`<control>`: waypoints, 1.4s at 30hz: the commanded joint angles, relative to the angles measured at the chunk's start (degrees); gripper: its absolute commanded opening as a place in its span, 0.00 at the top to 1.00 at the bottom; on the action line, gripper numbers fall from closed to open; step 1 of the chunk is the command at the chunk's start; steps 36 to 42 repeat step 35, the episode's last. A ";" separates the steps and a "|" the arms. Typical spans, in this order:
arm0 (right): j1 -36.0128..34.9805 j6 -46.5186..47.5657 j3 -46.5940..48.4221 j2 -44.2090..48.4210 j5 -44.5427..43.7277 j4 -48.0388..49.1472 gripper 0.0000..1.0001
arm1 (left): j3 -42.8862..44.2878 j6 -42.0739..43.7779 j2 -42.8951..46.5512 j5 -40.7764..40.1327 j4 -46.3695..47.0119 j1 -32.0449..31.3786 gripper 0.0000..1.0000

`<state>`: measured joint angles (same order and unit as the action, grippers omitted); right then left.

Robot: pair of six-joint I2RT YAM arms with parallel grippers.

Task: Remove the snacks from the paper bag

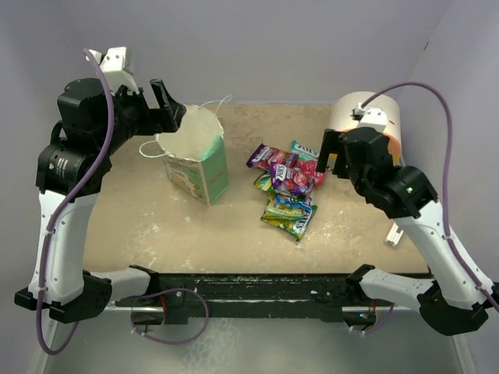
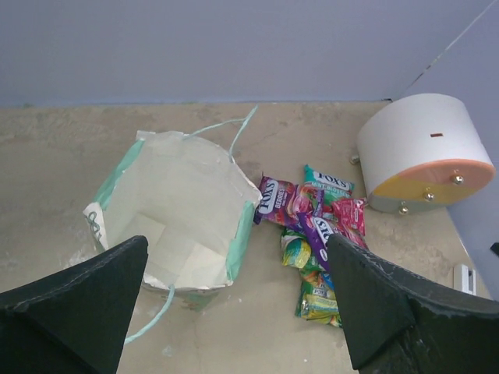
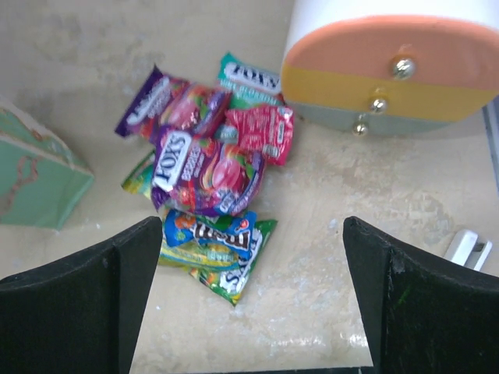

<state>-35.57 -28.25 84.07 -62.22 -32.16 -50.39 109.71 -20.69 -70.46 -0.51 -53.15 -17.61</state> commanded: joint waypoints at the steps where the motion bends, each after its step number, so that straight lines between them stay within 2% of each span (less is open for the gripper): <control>1: 0.20 -5.17 10.78 2.30 -7.49 -7.18 0.00 | 6.35 5.96 1.62 5.25 -1.45 0.44 0.01; 8: 0.18 1.82 18.61 10.49 -4.32 -4.01 0.00 | 2.75 1.49 7.92 3.38 1.12 0.40 0.01; 15: 0.22 -1.16 22.68 12.90 -4.93 -3.84 0.00 | 2.44 2.67 12.05 -1.15 -1.03 0.43 0.01; 26: 0.16 -2.07 21.51 13.09 -6.98 -2.46 0.00 | 3.93 2.68 12.92 -2.96 -3.97 0.38 0.01; 32: 0.19 -2.46 22.14 12.81 -8.83 -4.92 0.01 | 3.44 2.45 13.24 -3.32 -4.97 0.38 0.01; 35: 0.17 -1.46 17.63 16.18 -7.44 0.02 0.00 | 2.83 2.20 13.37 -2.48 -4.93 0.39 0.01; 42: 0.17 -1.46 17.63 16.18 -7.44 0.02 0.00 | 2.83 2.20 13.37 -2.48 -4.93 0.39 0.01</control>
